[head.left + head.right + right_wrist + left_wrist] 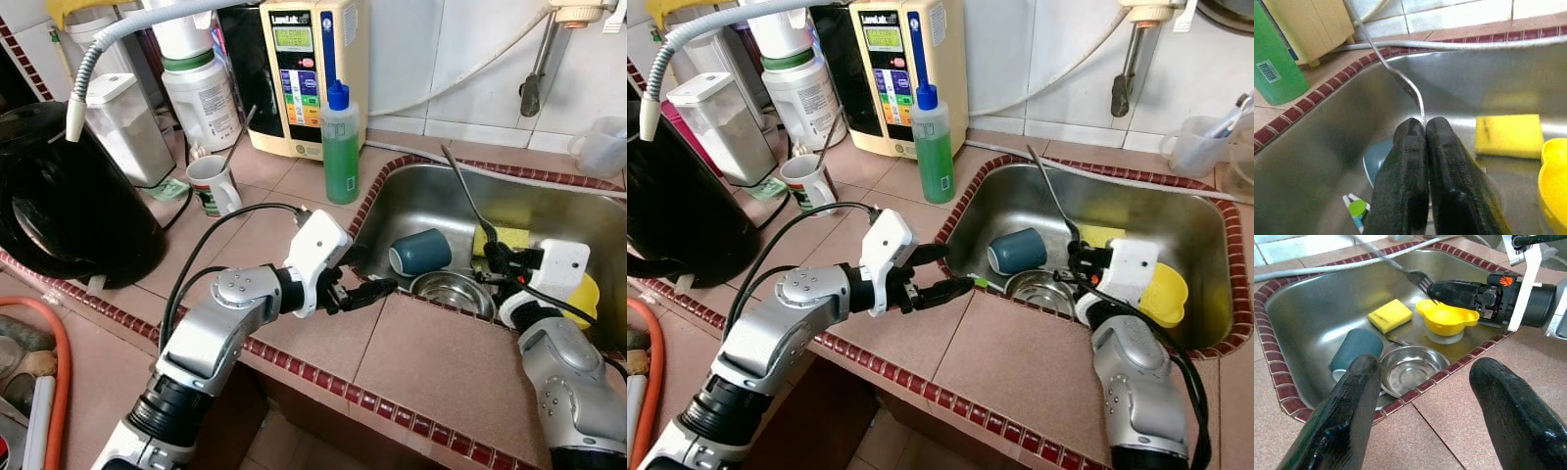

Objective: Kitchen organization

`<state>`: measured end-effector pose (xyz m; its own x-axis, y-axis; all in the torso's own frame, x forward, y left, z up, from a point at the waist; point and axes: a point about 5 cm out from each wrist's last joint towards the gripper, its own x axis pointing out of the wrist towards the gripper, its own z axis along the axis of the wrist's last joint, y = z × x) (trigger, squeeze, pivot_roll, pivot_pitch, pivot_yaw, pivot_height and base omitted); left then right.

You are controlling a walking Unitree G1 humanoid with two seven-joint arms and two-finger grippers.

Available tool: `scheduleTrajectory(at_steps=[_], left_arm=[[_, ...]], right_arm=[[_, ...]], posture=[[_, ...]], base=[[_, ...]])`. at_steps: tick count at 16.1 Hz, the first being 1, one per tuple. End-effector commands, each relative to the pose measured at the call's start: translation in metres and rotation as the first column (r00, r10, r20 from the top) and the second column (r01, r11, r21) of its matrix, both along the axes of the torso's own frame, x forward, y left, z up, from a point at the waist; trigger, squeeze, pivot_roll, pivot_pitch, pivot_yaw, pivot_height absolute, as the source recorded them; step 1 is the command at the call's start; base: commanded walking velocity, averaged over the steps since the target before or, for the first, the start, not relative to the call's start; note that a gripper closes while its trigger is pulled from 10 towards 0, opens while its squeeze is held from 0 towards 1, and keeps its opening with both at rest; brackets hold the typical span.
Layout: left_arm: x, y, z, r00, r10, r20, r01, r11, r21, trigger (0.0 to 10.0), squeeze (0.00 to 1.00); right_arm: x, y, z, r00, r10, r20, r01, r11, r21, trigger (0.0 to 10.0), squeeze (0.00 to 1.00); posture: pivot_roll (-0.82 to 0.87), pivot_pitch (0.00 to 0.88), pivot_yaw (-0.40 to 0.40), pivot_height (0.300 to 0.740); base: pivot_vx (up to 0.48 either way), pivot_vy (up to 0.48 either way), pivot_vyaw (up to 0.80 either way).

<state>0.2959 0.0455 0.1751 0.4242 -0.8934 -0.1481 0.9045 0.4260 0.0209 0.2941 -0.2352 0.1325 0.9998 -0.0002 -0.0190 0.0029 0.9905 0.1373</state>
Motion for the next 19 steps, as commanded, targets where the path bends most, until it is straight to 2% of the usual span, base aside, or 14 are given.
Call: scheduleTrajectory(at_steps=[1,8,11,14,15,19], left_arm=[[-0.001,0.002,0.002,1.0,-0.004,0.008,0.004,1.0,0.006,10.0,0.0],[0.0,0.004,0.003,1.0,0.019,0.009,-0.019,1.0,0.0,10.0,0.0],[0.012,0.01,0.002,0.99,0.138,0.039,-0.137,0.99,-0.023,10.0,0.0],[0.031,0.024,-0.001,0.934,0.356,0.023,-0.354,0.933,-0.069,10.0,0.0],[0.037,0.031,-0.006,0.896,0.444,0.023,-0.442,0.895,-0.061,10.0,0.0],[0.05,0.045,-0.016,0.782,0.621,0.053,-0.616,0.783,-0.091,10.0,0.0]], right_arm=[[0.004,0.004,0.003,1.0,0.023,0.011,-0.023,0.999,0.025,10.0,1.0],[0.004,0.007,0.007,0.999,0.035,0.039,-0.036,0.999,0.027,10.0,1.0],[0.001,0.009,0.015,0.993,-0.009,0.116,0.016,0.998,-0.064,10.0,1.0],[-0.009,0.015,0.02,0.979,-0.091,0.184,0.102,0.993,-0.052,10.0,1.0],[-0.012,0.021,0.021,0.974,-0.101,0.205,0.117,0.991,-0.066,10.0,1.0],[-0.017,0.026,0.031,0.945,-0.18,0.272,0.216,0.97,-0.109,10.0,1.0]], posture=[[-0.16,0.04,0.133,0.74],[-0.15,0.043,0.132,0.74],[-0.15,0.046,0.13,0.74],[-0.16,0.035,0.115,0.74],[-0.16,0.03,0.109,0.74],[-0.18,0.01,0.075,0.74]], base=[[0.0,0.0,0.0],[0.0,0.0,0.0],[0.0,0.0,0.0],[0.0,0.0,0.0],[0.0,0.0,0.0],[0.0,0.0,0.0]])
